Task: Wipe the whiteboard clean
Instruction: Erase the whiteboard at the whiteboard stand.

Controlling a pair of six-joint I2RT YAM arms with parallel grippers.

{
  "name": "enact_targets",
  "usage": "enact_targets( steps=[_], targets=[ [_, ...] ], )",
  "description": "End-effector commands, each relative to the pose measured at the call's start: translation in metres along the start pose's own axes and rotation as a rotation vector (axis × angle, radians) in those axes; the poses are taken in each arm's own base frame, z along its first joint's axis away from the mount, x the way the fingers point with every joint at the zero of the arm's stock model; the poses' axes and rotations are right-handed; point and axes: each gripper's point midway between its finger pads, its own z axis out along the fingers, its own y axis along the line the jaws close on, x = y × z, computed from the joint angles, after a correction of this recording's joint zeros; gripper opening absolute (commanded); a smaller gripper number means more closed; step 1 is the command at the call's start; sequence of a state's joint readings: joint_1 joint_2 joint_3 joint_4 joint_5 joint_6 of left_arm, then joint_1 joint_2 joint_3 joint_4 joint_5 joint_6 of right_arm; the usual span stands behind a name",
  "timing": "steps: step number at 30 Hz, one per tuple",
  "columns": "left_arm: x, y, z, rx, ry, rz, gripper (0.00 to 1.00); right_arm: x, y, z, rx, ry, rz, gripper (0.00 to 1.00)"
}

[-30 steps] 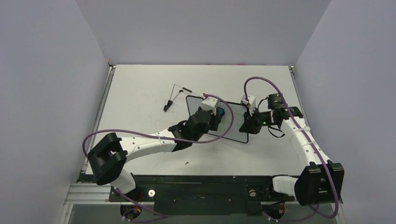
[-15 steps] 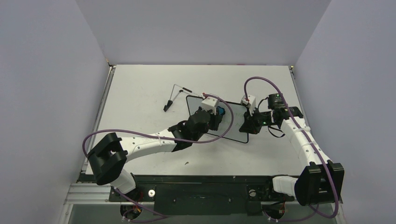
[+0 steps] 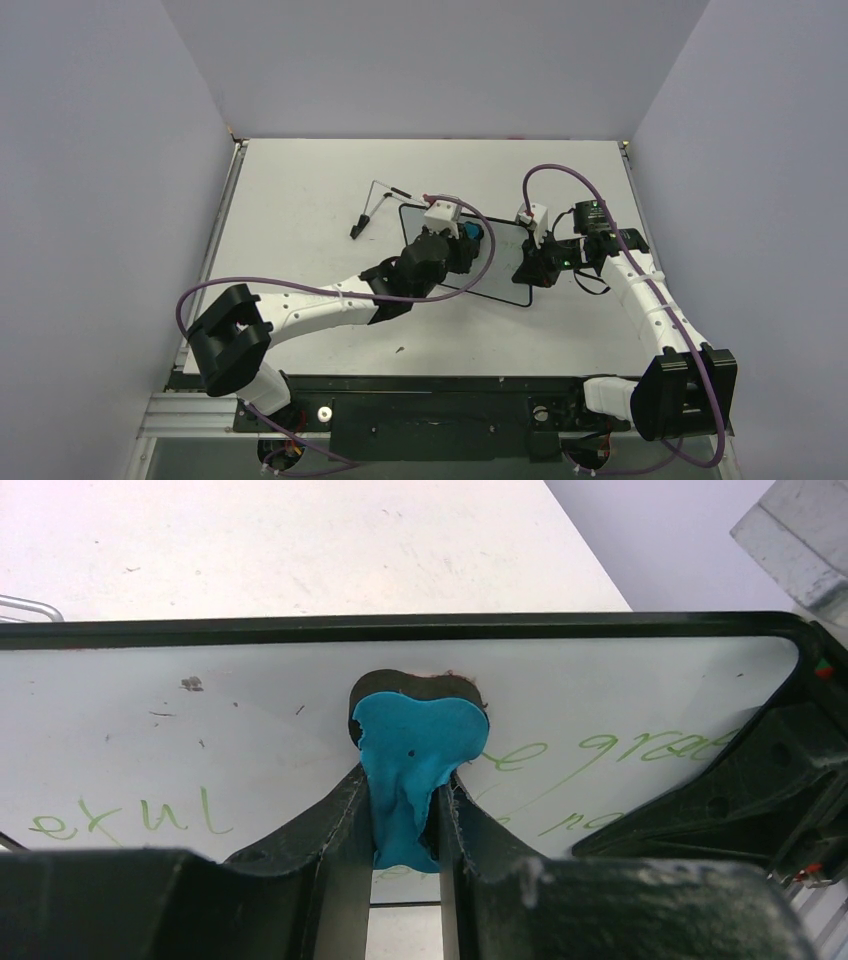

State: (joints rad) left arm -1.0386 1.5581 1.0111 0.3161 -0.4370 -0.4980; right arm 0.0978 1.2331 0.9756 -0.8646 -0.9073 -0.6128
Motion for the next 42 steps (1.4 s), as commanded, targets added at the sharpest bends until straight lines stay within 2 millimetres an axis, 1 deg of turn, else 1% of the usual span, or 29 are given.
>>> enact_targets(
  steps=[1,5,8,11,17,20,21,22,23,25,26,27,28,30,32,33,39,42],
  targets=[
    [-0.040,-0.010,0.008,-0.036,-0.103,-0.043,0.00,-0.005,0.017,-0.001,-0.059,-0.027,-0.051,0.00],
    [-0.025,-0.005,0.006,-0.068,-0.072,0.021,0.00,-0.005,0.017,-0.002,-0.057,-0.027,-0.052,0.00],
    [-0.018,0.004,0.004,-0.108,-0.057,0.064,0.00,-0.006,0.018,-0.002,-0.057,-0.029,-0.056,0.00],
    [-0.013,0.018,0.002,-0.162,-0.044,0.107,0.00,-0.005,0.017,-0.002,-0.058,-0.028,-0.054,0.00],
    [-0.004,0.039,0.002,-0.229,-0.028,0.123,0.00,-0.005,0.017,-0.003,-0.054,-0.026,-0.055,0.00],
    [-0.005,0.047,0.002,-0.242,-0.030,0.105,0.00,-0.004,0.017,-0.002,-0.055,-0.026,-0.054,0.00],
    [-0.002,0.049,0.002,-0.233,-0.025,0.100,0.00,-0.004,0.017,-0.002,-0.055,-0.025,-0.053,0.00],
    [-0.006,0.049,0.001,-0.220,-0.031,0.086,0.00,-0.004,0.017,-0.002,-0.054,-0.025,-0.053,0.00],
    [-0.005,0.043,0.002,-0.177,-0.028,0.076,0.00,-0.004,0.017,-0.002,-0.057,-0.025,-0.052,0.00],
    [-0.011,0.026,0.000,-0.079,-0.052,0.069,0.00,-0.004,0.017,-0.002,-0.057,-0.025,-0.052,0.00],
    [-0.017,0.011,-0.003,-0.009,-0.071,0.079,0.00,-0.004,0.017,-0.002,-0.058,-0.025,-0.052,0.00],
    [-0.019,0.003,-0.004,0.025,-0.082,0.090,0.00,-0.004,0.017,-0.002,-0.059,-0.023,-0.049,0.00],
    [-0.024,-0.012,-0.008,0.078,-0.101,0.113,0.00,-0.004,0.017,-0.002,-0.059,-0.023,-0.049,0.00],
    [-0.027,-0.028,-0.010,0.120,-0.111,0.152,0.00,-0.004,0.017,-0.002,-0.059,-0.023,-0.050,0.00],
    [-0.028,-0.037,-0.010,0.138,-0.113,0.196,0.00,-0.004,0.017,-0.001,-0.059,-0.023,-0.050,0.00],
    [-0.026,-0.037,-0.009,0.138,-0.108,0.213,0.00,-0.004,0.016,-0.001,-0.058,-0.022,-0.050,0.00],
    [-0.027,-0.041,-0.005,0.150,-0.087,0.327,0.00,-0.004,0.016,-0.001,-0.058,-0.024,-0.051,0.00],
    [-0.022,-0.042,-0.005,0.166,-0.064,0.356,0.00,-0.004,0.017,-0.001,-0.059,-0.023,-0.052,0.00]
  ],
)
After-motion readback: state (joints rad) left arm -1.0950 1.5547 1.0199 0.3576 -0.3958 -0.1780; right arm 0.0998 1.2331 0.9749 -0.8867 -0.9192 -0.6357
